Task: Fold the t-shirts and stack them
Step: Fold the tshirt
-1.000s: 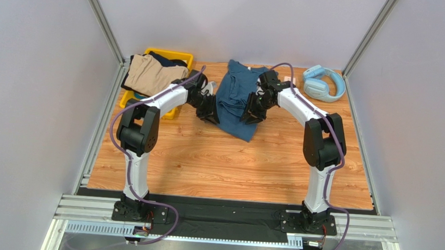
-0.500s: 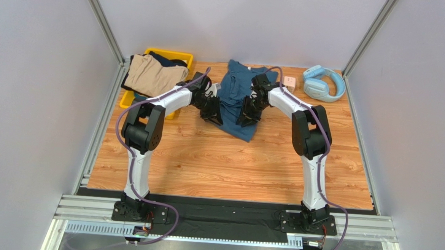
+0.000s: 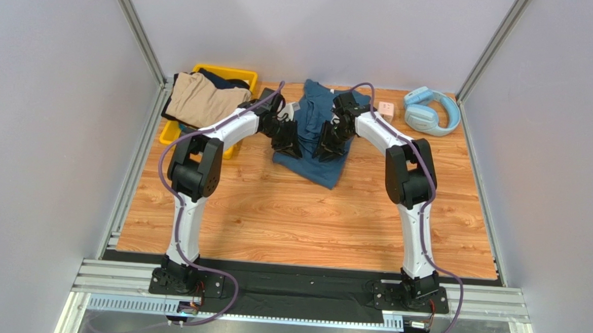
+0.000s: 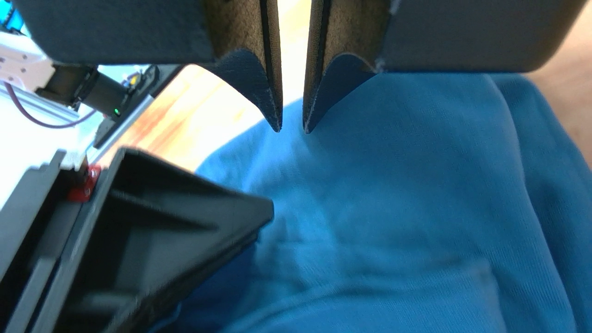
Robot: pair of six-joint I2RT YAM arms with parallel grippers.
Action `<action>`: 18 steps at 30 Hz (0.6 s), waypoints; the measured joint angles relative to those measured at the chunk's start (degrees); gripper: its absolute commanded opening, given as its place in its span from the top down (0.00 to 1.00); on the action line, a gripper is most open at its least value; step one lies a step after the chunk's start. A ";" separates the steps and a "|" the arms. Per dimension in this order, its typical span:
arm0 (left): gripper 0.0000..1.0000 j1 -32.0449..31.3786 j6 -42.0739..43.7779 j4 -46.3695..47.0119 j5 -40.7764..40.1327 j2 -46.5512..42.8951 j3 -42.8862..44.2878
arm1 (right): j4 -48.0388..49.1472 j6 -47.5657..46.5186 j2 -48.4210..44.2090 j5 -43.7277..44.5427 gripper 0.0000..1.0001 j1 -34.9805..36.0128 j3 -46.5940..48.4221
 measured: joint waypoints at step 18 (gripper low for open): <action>0.82 0.55 0.17 3.91 1.49 4.35 -4.72 | -4.09 -4.15 6.34 8.96 0.65 -0.83 14.27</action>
